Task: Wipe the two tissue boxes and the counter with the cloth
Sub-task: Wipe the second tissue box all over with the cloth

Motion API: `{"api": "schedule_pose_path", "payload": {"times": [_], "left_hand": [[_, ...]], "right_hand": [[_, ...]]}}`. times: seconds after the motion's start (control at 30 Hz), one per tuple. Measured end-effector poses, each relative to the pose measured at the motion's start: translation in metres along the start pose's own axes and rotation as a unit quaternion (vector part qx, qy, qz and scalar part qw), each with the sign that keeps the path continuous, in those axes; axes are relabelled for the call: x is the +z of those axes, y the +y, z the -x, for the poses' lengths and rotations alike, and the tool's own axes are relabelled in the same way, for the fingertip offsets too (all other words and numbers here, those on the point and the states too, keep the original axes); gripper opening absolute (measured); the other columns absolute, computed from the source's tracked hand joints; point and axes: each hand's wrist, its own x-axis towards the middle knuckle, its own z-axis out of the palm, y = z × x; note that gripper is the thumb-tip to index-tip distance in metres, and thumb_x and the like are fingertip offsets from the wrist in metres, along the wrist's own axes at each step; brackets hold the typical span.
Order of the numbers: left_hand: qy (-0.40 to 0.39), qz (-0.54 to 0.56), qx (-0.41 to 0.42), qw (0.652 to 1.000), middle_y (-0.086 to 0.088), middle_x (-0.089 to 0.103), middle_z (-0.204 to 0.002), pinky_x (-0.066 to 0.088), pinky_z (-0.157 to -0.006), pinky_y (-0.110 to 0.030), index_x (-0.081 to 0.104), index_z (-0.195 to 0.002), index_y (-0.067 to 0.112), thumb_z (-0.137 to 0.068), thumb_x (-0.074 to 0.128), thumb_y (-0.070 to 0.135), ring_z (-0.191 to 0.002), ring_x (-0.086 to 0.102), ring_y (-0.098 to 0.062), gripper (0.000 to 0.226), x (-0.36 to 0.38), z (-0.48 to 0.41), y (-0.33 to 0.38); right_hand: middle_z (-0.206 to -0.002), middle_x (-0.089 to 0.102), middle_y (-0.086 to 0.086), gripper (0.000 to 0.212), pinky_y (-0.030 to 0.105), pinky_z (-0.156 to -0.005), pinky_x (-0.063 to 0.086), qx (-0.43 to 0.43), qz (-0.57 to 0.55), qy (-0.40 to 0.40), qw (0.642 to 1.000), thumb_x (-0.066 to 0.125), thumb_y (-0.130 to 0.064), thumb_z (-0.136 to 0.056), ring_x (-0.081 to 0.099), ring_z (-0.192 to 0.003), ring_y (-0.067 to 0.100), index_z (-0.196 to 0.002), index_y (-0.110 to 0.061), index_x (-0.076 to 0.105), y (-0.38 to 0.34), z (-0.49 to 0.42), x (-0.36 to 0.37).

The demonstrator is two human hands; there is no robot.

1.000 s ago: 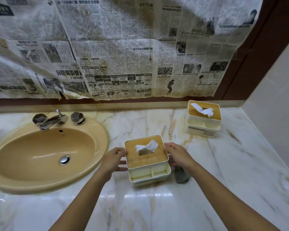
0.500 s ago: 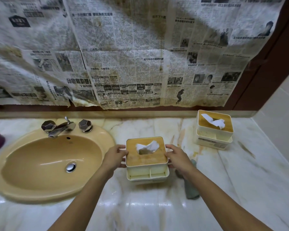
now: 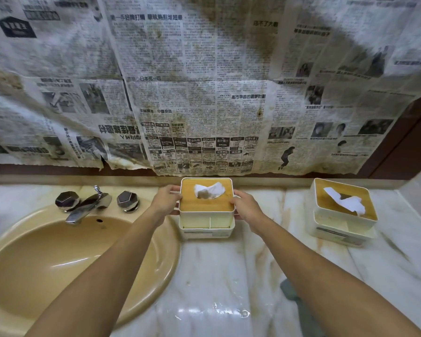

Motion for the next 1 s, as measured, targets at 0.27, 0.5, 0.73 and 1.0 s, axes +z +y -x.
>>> {"api": "schedule_pose_path", "payload": {"times": [0.27,0.5,0.73,1.0], "left_hand": [[-0.005,0.000,-0.005,1.000,-0.010,0.064,-0.097,0.055,-0.066,-0.036,0.058,-0.121,0.007,-0.098,0.044,0.002,-0.075,0.061,-0.022,0.028,-0.009,-0.037,-0.010],[-0.014,0.016,0.012,1.000,-0.011,0.068,-0.102,0.054,-0.067,-0.031,0.058,-0.127,0.012,-0.100,0.044,0.005,-0.087,0.064,-0.022,0.031,-0.014,-0.037,-0.024],[-0.007,0.039,0.016,0.999,-0.007,0.067,-0.090,0.054,-0.070,-0.031,0.063,-0.115,0.008,-0.100,0.047,0.007,-0.077,0.062,-0.021,0.022,-0.014,-0.030,-0.028],[-0.006,0.012,0.006,1.000,-0.010,0.067,-0.094,0.056,-0.075,-0.036,0.064,-0.114,0.008,-0.097,0.051,0.005,-0.082,0.063,-0.023,0.022,-0.017,-0.025,-0.026]], "right_hand": [[-0.108,0.072,0.002,0.036,0.047,-0.092,0.054,0.008,0.030,0.011,0.999,0.049,-0.011,-0.084,0.067,-0.099,0.026,-0.105,-0.037,0.065,-0.007,-0.032,0.019],[-0.110,0.069,0.013,0.050,0.043,-0.081,0.059,0.042,0.020,-0.008,0.999,0.054,-0.014,-0.085,0.070,-0.093,0.028,-0.134,-0.026,0.052,0.004,-0.037,0.019],[-0.114,0.066,0.016,0.049,0.030,-0.060,0.054,0.049,0.007,-0.022,0.999,0.050,-0.008,-0.092,0.066,-0.088,0.025,-0.139,-0.022,0.046,-0.003,-0.028,0.016],[-0.118,0.066,0.011,0.048,0.026,-0.058,0.049,0.043,0.014,-0.027,0.999,0.049,-0.009,-0.093,0.064,-0.089,0.021,-0.139,-0.021,0.049,-0.004,-0.018,0.015]]}}
